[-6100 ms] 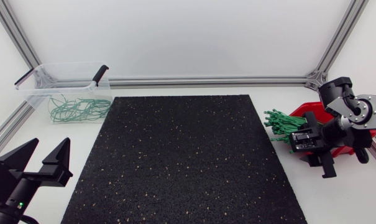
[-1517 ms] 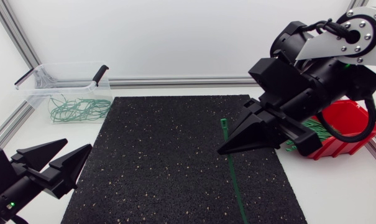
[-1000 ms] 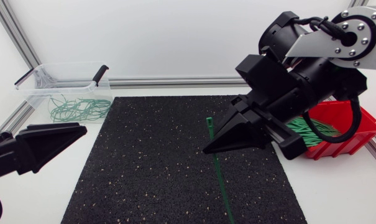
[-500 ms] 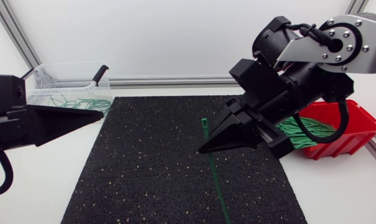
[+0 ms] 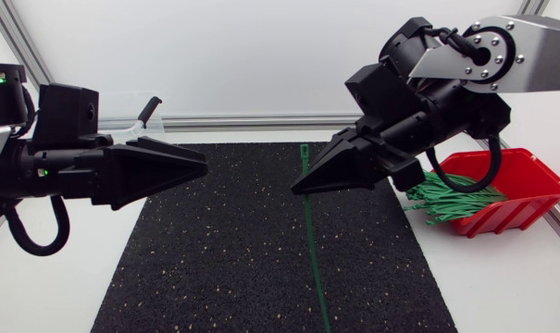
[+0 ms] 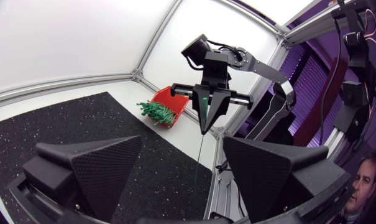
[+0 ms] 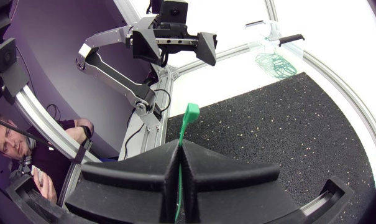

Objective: Take a green cable tie from the red box, thread the tail through the head to close it, then place it in the transparent bin on the left.

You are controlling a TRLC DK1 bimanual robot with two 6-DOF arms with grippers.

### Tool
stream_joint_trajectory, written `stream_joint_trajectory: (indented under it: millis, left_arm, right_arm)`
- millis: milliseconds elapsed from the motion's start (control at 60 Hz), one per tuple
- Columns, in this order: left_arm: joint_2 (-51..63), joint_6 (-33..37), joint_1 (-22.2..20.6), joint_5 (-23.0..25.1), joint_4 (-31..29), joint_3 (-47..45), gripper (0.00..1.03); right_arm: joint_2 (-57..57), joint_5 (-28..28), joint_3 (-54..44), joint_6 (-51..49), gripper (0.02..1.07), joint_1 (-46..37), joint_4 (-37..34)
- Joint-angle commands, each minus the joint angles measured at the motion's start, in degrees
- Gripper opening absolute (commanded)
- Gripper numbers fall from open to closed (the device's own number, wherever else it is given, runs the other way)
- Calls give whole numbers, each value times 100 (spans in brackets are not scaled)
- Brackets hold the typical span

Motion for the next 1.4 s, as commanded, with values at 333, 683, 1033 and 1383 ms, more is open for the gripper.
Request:
stream_joint_trajectory:
  millis: [333,683,1033,1383]
  left_arm:
    - [-104,-293,-846,-600,-267,752,91]
    - [-297,436,-1479,-635,-926,1261,94]
    - [46,542,-1760,-1004,-750,1411,98]
    - [336,586,-1646,-1048,-557,1270,96]
  right_arm:
    - [-7,-70,275,1058,8,534,619]
    - [-437,-448,205,1410,8,455,777]
    - [-780,-518,125,1647,8,508,962]
    - [-393,-307,20,2130,8,833,1735]
